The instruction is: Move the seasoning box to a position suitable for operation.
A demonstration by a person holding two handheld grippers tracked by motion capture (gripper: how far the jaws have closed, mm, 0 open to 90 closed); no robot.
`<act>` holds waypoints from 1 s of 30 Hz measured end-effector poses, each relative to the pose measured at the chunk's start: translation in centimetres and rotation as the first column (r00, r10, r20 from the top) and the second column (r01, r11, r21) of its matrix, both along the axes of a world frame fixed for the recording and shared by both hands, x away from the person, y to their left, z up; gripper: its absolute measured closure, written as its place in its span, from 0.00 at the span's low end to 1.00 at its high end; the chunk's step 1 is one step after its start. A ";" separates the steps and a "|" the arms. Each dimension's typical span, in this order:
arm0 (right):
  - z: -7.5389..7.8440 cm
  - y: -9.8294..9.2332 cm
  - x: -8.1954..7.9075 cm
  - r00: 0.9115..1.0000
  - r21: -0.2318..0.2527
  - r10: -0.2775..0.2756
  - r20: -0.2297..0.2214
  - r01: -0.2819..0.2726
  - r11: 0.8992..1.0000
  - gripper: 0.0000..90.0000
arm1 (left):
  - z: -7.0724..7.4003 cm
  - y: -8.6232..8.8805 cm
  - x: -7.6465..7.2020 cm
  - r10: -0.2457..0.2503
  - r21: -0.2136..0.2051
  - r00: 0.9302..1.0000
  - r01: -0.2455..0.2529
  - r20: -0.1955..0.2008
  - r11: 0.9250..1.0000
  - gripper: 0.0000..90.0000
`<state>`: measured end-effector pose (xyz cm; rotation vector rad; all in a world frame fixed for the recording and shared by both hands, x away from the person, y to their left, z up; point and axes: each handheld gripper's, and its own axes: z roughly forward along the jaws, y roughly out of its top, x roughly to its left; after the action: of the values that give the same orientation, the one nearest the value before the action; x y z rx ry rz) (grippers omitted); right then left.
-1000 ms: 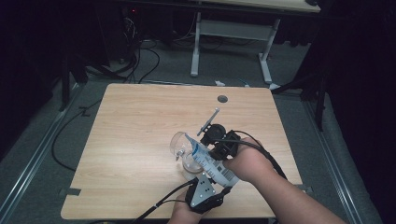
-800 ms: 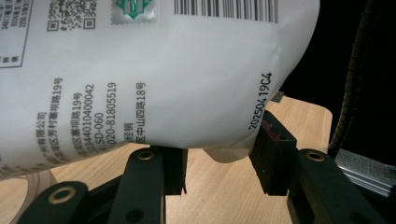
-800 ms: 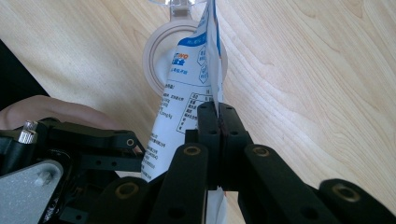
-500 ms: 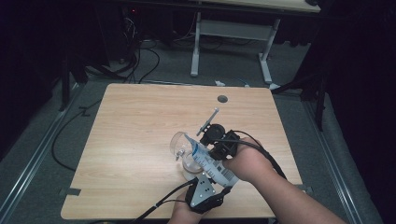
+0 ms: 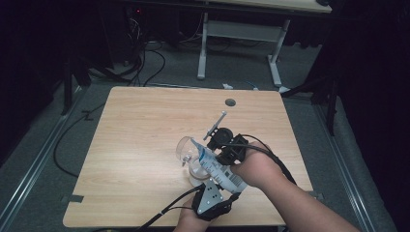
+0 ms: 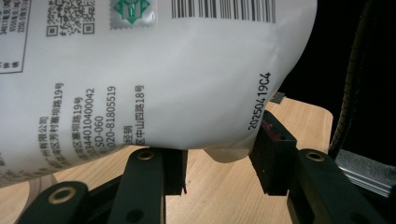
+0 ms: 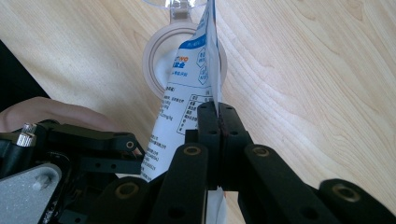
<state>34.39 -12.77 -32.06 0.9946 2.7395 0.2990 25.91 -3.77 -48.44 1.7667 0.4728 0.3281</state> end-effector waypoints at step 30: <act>0.3 0.2 0.0 1.000 -0.012 0.000 0.006 0.000 1.000 1.00 | 0.3 -0.1 0.1 0.000 -0.016 1.000 0.000 -0.001 1.000 0.67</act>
<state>34.41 -12.60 -31.79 0.9889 2.7332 0.2851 25.97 -3.90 -48.18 1.7515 0.4749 0.3221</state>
